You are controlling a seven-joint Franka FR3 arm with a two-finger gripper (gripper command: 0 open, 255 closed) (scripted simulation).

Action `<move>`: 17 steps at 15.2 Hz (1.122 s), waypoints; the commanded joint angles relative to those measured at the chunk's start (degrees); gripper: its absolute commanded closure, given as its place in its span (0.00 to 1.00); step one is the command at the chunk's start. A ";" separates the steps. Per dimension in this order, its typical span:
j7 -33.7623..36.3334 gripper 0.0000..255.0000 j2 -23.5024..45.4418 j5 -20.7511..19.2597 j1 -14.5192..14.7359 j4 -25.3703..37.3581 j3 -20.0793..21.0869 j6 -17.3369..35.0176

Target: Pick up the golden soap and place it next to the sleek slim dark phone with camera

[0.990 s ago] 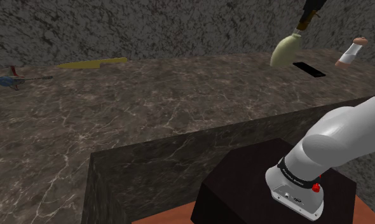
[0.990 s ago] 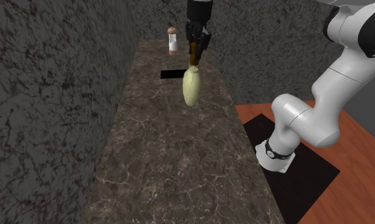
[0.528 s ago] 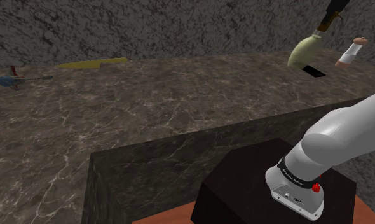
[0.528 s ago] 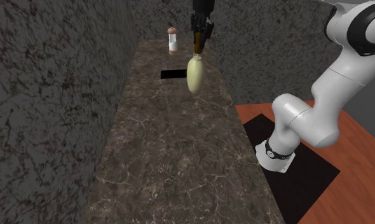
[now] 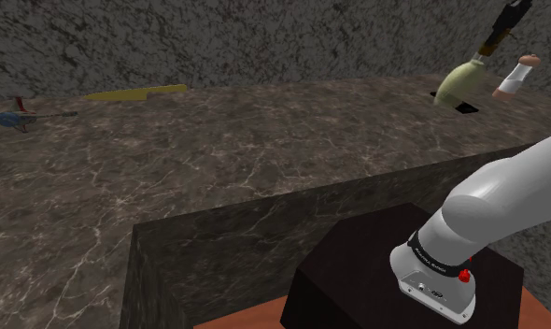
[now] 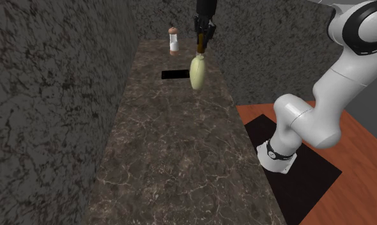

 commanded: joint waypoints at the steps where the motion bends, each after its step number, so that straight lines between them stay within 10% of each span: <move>1: 0.23 1.00 -0.53 -0.33 -0.18 -1.81 0.09 1.43; 16: 1.16 1.00 -2.60 -1.64 -0.95 -8.50 0.44 6.39; 17: 1.16 0.00 -2.60 -1.65 -0.95 -8.50 0.45 6.39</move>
